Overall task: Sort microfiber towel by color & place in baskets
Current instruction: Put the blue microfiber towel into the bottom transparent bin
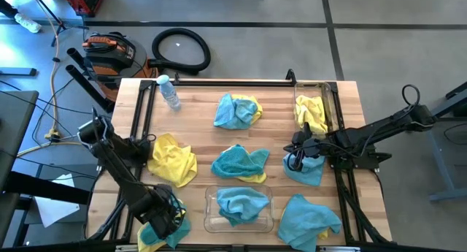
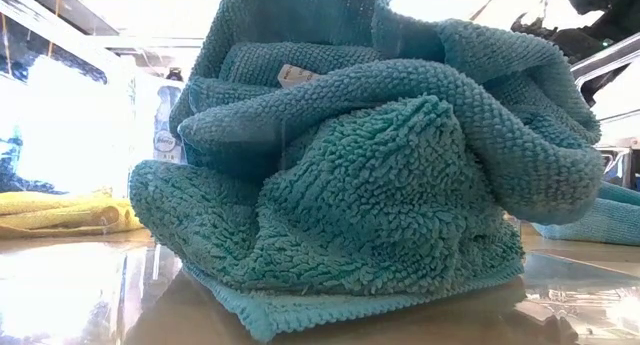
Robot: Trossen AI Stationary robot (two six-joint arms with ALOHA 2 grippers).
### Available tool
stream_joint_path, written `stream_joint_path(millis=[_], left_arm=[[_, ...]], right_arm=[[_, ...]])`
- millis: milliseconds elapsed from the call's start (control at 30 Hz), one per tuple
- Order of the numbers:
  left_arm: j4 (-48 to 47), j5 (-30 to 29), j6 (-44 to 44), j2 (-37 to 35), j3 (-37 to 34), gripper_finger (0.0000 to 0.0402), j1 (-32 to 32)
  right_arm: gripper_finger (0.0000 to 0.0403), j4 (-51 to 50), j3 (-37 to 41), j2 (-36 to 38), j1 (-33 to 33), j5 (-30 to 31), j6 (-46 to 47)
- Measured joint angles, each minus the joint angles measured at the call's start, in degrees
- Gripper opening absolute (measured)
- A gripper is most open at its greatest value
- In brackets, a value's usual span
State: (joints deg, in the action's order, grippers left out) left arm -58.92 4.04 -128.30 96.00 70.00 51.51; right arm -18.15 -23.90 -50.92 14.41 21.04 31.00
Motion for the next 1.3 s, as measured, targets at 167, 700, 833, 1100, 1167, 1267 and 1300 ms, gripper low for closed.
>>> stream_joint_path(millis=[167, 700, 833, 1100, 1167, 1267, 1300], left_arm=[[0.34, 0.55, 1.54, 2.05, 0.00, 0.0133, -0.15], [-7.12, -7.79, 8.23, 1.61, 8.52, 0.0002, -0.15], [-12.65, -15.33, 12.38, 1.61, 16.53, 0.0001, -0.13], [-16.71, -31.81, 29.26, 1.56, 29.30, 0.0001, -2.72], [-16.63, -33.59, 34.05, 1.56, 31.79, 0.0000, -4.23], [-14.22, -35.96, 42.37, 1.54, 34.46, 0.0000, -6.73], [-12.72, -36.32, 45.74, 1.56, 35.16, 0.0000, -7.54]], right_arm=[[0.0000, 0.00, 0.00, 0.00, 0.00, 0.00, 0.02], [0.0000, 0.00, -0.02, 0.00, 0.00, 0.00, 0.00], [0.0000, -0.02, -0.02, 0.00, 0.00, -0.02, -0.20], [0.0000, -0.04, -0.02, 0.00, 0.00, -0.01, -0.42], [0.0000, -0.04, -0.02, 0.00, 0.00, 0.00, -0.42], [0.0000, -0.04, -0.02, 0.00, 0.00, -0.02, -0.42], [0.0000, -0.04, -0.02, 0.00, 0.00, 0.00, -0.42]])
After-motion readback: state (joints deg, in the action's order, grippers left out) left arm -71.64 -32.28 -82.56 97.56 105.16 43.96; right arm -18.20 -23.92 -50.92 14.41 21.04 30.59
